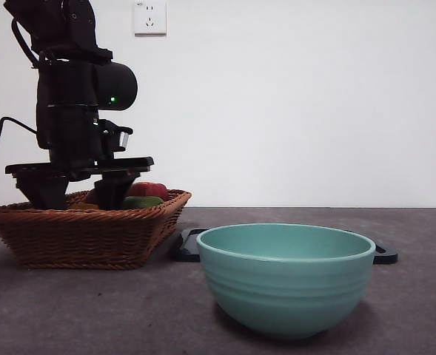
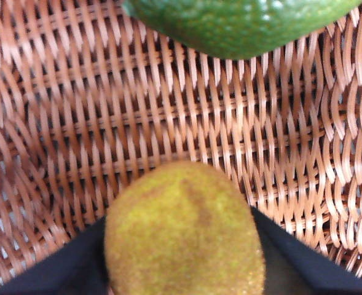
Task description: Pick up the wifruite, put it on the bowl, pick up the plate, put it on desk
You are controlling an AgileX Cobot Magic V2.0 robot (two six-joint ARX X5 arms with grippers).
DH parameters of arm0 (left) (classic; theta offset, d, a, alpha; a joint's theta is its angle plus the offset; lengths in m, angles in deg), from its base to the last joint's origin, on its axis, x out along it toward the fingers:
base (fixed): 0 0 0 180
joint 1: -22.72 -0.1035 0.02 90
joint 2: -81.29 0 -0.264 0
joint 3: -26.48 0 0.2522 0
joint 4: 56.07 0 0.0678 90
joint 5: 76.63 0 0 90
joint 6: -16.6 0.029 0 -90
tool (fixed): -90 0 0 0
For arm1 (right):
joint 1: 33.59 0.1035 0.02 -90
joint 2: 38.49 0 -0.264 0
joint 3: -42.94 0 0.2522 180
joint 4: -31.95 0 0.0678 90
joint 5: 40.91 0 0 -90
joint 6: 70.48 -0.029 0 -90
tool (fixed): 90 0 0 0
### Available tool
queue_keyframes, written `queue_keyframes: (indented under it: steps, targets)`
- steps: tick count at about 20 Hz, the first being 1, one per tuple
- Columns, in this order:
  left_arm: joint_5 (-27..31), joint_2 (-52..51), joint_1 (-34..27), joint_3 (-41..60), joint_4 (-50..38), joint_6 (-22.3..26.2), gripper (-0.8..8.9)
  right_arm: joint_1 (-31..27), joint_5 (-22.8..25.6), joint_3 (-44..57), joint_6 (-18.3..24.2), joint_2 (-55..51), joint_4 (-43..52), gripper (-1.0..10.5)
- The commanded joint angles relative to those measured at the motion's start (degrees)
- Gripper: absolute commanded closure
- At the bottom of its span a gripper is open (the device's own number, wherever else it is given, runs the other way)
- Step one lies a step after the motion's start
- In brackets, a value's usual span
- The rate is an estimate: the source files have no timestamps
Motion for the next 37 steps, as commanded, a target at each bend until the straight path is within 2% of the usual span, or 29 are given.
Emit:
queue_keyframes:
  steps: [1,7,15,22,30,37]
  targets:
    - [0.3,1.3,0.3,-1.6,0.0,0.5,6.33,0.3,-0.2,-1.0,0.0,0.2,0.5,3.6]
    - [0.3,0.2,0.2,-8.9,7.8,1.8,6.32,0.3,-0.2,-1.0,0.0,0.2,0.5,3.6]
    - [-0.3,-13.8,3.2,-10.1,15.0,2.7,6.33,0.3,-0.2,-1.0,0.2,0.2,0.5,3.6]
    - [-0.4,-22.2,14.2,-10.1,17.9,-0.7,6.32,0.3,-0.2,-1.0,0.2,0.1,-0.8,3.6]
    - [-0.4,-21.6,27.7,-10.1,15.0,-5.2,6.32,0.3,-0.1,-1.1,0.4,-2.5,-4.6,3.6]
    - [-0.4,-18.6,34.5,-10.1,14.2,-7.3,6.32,0.3,0.3,-3.6,0.4,-4.5,-8.9,3.6]
